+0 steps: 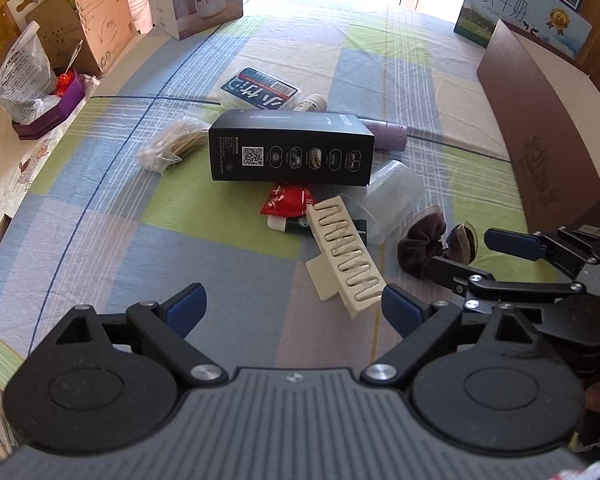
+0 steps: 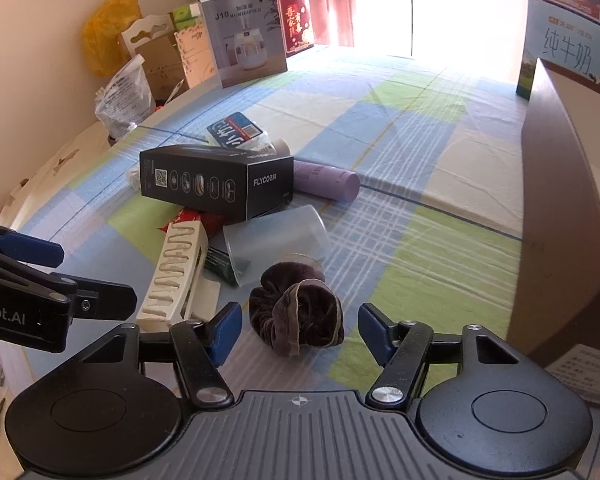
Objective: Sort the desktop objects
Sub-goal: 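Grasp the brown scrunchie with the right gripper while the left gripper approaches the cream comb, then grasp the cream plastic comb with the left gripper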
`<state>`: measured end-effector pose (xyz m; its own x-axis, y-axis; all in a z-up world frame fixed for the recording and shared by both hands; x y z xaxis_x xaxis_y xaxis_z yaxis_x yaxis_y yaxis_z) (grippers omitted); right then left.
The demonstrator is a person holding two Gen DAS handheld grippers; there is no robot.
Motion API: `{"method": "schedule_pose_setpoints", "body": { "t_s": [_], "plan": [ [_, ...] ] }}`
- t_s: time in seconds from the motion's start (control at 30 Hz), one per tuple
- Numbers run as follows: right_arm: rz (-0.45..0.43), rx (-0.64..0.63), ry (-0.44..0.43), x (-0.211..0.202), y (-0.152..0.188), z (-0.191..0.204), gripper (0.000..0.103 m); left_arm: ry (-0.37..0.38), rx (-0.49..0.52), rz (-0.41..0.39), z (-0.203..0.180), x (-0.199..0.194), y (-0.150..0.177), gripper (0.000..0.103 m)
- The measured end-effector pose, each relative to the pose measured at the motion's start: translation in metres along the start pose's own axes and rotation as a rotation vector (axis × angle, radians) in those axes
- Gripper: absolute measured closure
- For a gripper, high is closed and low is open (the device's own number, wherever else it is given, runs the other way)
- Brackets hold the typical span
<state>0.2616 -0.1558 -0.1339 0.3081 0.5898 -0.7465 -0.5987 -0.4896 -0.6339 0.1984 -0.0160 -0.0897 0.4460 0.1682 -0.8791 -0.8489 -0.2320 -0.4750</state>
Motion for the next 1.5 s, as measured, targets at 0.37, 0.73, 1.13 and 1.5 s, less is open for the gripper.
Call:
{"method": "schedule_pose_setpoints", "body": {
  "t_s": [0.37,0.73,1.13,1.5],
  "plan": [
    [0.003,0.029,0.038,0.003,0.000,-0.019,0.081,0.002,0.005,0.012,-0.015,0.012,-0.012,0.011],
    [0.008,0.102,0.095,-0.017,0.004,-0.040,0.081,0.007,0.070,0.030,-0.036,0.038,-0.019,0.034],
    [0.008,0.131,0.088,-0.037,0.011,-0.041,0.082,0.006,0.101,0.038,-0.034,0.048,-0.017,0.080],
    [-0.035,0.138,0.035,-0.068,0.006,-0.024,0.082,0.026,0.101,-0.015,-0.018,0.003,-0.005,0.080]
  ]
}}
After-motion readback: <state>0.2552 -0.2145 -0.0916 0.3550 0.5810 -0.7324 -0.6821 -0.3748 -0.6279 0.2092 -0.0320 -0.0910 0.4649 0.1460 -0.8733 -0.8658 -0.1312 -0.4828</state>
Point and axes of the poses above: each gripper's, at about its wrist camera, not at the fingertips, and x roughly the way its jaws point, z to its left, y to its underside, the point moved 1 cm from there along x, roughly the way its jaws point, and after that the axes turned 4 degrees about -y, right-handed, at the moved point
